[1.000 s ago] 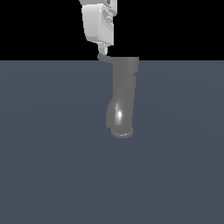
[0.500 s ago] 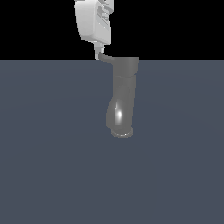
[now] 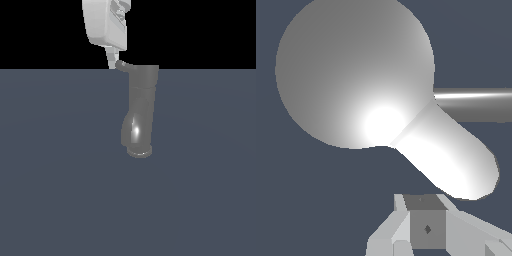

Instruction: Turn on the faucet by rotating a designated handle.

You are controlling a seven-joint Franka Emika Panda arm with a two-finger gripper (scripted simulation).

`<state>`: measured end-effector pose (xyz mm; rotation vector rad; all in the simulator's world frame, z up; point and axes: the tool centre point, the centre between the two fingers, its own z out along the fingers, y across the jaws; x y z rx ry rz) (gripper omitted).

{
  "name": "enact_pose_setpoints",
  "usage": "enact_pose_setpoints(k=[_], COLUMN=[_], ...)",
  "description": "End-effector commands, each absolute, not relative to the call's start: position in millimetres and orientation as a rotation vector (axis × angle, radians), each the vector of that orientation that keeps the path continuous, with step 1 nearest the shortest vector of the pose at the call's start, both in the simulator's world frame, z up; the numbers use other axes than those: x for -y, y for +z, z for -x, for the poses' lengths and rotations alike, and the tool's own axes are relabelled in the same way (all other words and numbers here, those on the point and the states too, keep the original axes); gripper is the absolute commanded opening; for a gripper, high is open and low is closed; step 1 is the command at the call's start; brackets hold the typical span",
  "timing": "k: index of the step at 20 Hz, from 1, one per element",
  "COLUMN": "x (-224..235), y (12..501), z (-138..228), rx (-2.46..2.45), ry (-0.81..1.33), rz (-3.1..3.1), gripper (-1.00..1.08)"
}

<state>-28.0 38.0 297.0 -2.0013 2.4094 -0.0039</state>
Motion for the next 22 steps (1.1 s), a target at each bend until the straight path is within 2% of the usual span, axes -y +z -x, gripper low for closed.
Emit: enact_pose_setpoints(k=[1, 10, 11, 22], x=[-28.3, -22.4, -34.1, 16.1], y=[297.1, 297.4, 297.0, 297.3], z=[38.3, 63.5, 59.7, 83.9], rx=[-2.427, -2.428, -2.406, -2.422], ry=[-0.002, 0.0, 0.0, 0.0], rz=[1.99, 1.993, 2.015, 2.0], gripper=[-1.0, -1.0, -1.0, -1.0])
